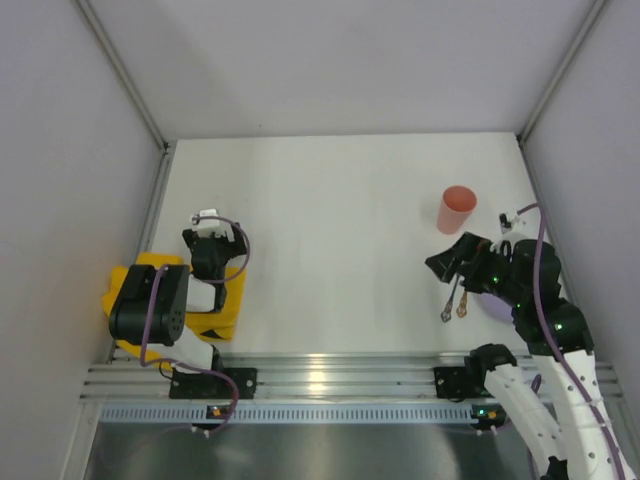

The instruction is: Set the dinner table for one person

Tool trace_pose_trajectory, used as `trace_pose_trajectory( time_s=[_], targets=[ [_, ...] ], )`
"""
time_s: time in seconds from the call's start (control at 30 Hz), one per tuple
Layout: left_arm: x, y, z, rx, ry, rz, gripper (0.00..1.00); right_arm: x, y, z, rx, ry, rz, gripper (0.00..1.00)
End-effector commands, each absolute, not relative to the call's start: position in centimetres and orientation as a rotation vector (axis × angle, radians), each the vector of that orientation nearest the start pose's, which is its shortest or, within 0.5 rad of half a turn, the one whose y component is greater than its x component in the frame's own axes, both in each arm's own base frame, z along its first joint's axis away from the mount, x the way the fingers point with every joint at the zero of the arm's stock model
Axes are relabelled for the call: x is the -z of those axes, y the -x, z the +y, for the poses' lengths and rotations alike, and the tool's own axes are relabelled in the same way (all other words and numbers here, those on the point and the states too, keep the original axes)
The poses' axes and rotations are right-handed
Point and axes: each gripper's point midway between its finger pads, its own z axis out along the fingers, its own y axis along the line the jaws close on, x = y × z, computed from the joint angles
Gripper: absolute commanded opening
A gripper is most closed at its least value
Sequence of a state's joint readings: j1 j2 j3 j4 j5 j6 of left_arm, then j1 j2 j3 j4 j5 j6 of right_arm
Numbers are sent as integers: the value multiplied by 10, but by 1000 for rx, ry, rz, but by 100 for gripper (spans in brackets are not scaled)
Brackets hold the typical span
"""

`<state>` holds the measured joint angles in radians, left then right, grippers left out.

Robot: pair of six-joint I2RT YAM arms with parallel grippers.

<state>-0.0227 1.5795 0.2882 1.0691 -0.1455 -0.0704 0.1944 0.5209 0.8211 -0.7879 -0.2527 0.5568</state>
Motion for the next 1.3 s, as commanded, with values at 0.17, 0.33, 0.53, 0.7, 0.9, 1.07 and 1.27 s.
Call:
trace_pose_trajectory(
  time_s=[0.17,0.33,0.53,0.7,0.9,1.07,1.27],
  targets=[
    [-93,-393,11,-57,116,1683,99,-225,-197,108,-703,-204,2209,100],
    [-126,-386,17,-76,288,1948,98,-231,-204,105,-660,-166,2206,100],
    [-211,-399,24,-55,503,1965,99,-238,-203,98,-610,-164,2168,100],
    [-190,-389,3,60,551,2115,99,-238,-199,104,-634,-132,2168,100],
    [-150,-368,-26,216,589,2317,99,-238,-193,106,-642,-104,2155,100],
    [-112,-322,-12,76,829,2442,98,-234,-187,104,-636,-104,2163,100],
    [-67,-288,-16,64,934,2524,98,-228,-178,102,-616,-93,2174,100]
  ],
)
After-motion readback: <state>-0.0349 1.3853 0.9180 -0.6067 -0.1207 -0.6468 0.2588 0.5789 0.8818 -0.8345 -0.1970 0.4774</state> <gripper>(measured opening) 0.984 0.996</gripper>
